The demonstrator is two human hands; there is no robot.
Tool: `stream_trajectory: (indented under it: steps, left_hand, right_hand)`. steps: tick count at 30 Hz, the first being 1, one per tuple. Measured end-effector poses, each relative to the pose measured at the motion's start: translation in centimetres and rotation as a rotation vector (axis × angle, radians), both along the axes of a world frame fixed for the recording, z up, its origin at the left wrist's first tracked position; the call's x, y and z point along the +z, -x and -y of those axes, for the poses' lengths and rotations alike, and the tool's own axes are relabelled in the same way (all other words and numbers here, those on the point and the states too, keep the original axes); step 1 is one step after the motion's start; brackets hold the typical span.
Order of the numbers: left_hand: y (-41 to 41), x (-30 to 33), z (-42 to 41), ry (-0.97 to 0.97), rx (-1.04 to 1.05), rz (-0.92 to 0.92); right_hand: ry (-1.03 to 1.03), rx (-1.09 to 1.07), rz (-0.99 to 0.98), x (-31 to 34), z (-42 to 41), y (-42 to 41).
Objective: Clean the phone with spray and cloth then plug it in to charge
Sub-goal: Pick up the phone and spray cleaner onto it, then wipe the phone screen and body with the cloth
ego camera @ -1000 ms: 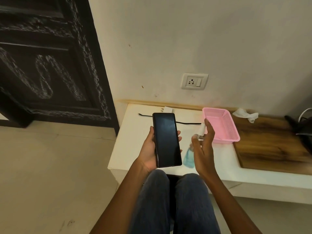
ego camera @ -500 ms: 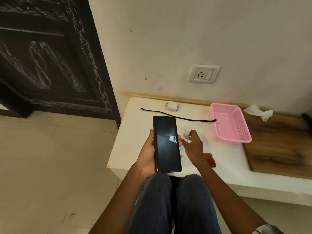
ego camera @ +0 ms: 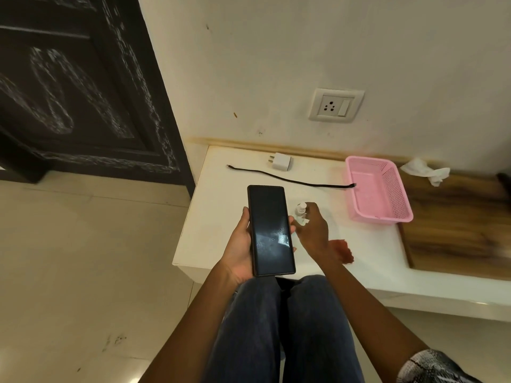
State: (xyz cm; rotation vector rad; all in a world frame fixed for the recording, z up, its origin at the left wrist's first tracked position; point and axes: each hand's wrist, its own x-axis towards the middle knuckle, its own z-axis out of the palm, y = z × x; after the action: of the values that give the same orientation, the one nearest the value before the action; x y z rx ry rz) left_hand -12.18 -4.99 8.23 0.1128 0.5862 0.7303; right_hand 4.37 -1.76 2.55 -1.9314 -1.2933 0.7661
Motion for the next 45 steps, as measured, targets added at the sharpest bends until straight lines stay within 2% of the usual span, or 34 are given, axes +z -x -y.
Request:
stream_trajectory:
  steps: [4,7,11,15,21,31,35,38,45]
  left_hand:
    - [0.2,0.1,0.3,-0.002,-0.006,-0.007]
    - [0.5,0.0,0.4,0.011,-0.010,-0.009]
    - [0.6,-0.1,0.6,0.014,0.000,0.014]
    - [0.3,-0.1,0.9,0.018,0.019,0.021]
    - [-0.1,-0.5,0.8,0.021,0.001,-0.008]
    - [-0.8,-1.6,0.6,0.038,-0.027,-0.011]
    - [-1.0,-1.1,1.1,0.040,-0.036,-0.001]
    - [-0.9,-0.4,1.6,0.021,-0.036,0.009]
    - [-0.2,1.7,3.8,-0.039,-0.066,0.075]
  right_hand:
    - [0.056,0.071,0.026,-0.2,0.3,-0.5]
    - [0.079,0.040,0.024,-0.5,0.5,-1.6]
    - [0.112,-0.131,0.118,-1.3,1.5,-4.5]
    - [0.232,-0.338,0.210,-2.1,2.3,-7.0]
    - [0.328,-0.394,0.055,-3.7,2.9,-8.8]
    - [0.411,-0.389,0.032,-4.9,3.8,-8.9]
    - [0.352,-0.426,-0.167,-4.2,4.6,-9.4]
    - [0.227,-0.461,-0.340,-2.8,5.6,-9.0]
    - [-0.063,-0.587,-0.592,2.6,8.0,-6.2]
